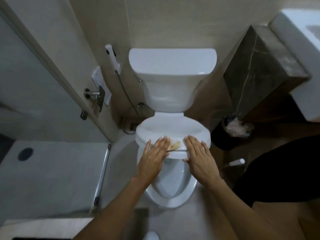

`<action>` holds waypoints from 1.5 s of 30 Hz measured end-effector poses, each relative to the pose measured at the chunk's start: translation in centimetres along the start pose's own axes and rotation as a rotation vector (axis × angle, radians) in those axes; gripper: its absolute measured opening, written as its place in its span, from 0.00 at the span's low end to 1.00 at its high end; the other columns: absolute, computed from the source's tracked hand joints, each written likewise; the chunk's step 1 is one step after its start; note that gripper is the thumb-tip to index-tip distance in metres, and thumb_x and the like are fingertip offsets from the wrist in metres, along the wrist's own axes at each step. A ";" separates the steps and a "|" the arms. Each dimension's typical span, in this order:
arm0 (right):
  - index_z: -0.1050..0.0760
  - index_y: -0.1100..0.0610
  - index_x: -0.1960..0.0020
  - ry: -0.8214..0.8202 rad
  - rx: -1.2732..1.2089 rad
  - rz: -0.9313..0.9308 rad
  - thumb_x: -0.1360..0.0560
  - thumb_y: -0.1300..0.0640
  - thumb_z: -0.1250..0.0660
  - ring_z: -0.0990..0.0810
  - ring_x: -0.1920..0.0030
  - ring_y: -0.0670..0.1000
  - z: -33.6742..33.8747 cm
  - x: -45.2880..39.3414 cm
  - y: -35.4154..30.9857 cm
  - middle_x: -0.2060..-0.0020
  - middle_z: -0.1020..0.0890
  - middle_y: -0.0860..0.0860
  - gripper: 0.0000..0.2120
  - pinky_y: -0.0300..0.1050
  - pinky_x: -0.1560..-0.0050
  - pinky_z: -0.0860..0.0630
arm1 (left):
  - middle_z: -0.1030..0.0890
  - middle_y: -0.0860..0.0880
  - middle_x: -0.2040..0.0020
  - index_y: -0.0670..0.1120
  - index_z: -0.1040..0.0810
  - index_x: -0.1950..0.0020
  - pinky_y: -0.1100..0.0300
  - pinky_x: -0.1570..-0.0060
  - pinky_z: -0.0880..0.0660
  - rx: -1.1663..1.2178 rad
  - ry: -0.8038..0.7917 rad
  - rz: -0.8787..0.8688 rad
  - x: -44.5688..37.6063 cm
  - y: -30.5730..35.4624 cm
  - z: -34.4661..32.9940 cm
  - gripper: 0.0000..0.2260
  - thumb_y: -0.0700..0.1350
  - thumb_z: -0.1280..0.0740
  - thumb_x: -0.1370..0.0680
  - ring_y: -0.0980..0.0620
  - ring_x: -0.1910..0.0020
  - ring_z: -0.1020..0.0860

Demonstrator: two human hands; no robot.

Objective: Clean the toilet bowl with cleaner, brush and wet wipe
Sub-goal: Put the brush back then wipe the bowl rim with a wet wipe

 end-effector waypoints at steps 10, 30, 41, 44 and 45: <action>0.46 0.62 0.24 0.090 0.053 0.118 0.17 0.46 0.57 0.39 0.26 0.58 -9.6 7.5 -1.5 0.25 0.39 0.60 0.27 0.57 0.27 0.43 | 0.30 0.44 0.29 0.43 0.36 0.28 0.45 0.31 0.39 -0.056 -0.026 0.030 10.2 1.2 -6.1 0.17 0.41 0.45 0.17 0.50 0.28 0.36; 0.57 0.60 0.21 0.308 0.157 0.187 0.26 0.59 0.31 0.55 0.22 0.54 -28.5 15.3 -1.5 0.24 0.49 0.59 0.44 0.58 0.25 0.54 | 0.43 0.49 0.24 0.46 0.42 0.24 0.49 0.26 0.52 -0.174 -0.109 -0.051 22.2 -2.3 -21.1 0.30 0.30 0.42 0.25 0.55 0.24 0.48; 0.59 0.59 0.21 0.163 0.132 0.148 0.23 0.48 0.34 0.57 0.22 0.51 -31.3 15.6 -1.2 0.22 0.59 0.54 0.43 0.58 0.25 0.56 | 0.54 0.53 0.22 0.47 0.48 0.22 0.48 0.26 0.55 -0.177 -0.134 -0.042 23.8 -3.4 -24.2 0.31 0.31 0.46 0.24 0.54 0.24 0.50; 0.59 0.58 0.21 0.035 0.070 0.134 0.21 0.48 0.38 0.58 0.22 0.51 -30.5 15.7 -1.3 0.22 0.60 0.53 0.40 0.58 0.25 0.55 | 0.42 0.48 0.24 0.44 0.40 0.25 0.46 0.27 0.52 -0.186 -0.141 -0.012 23.2 -2.7 -23.0 0.26 0.33 0.46 0.23 0.53 0.24 0.44; 0.59 0.58 0.21 -0.012 0.054 0.123 0.22 0.49 0.37 0.57 0.22 0.51 -30.1 15.7 -1.2 0.22 0.59 0.53 0.40 0.58 0.25 0.53 | 0.38 0.47 0.25 0.43 0.39 0.26 0.45 0.27 0.51 -0.197 -0.151 -0.016 22.8 -2.5 -22.7 0.25 0.33 0.45 0.24 0.52 0.25 0.41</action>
Point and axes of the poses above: each hand's wrist, its own x-axis away from the middle knuckle, its own z-axis out of the back of the hand, y = z × x, the point moved 7 cm from there along -x, towards the middle knuckle
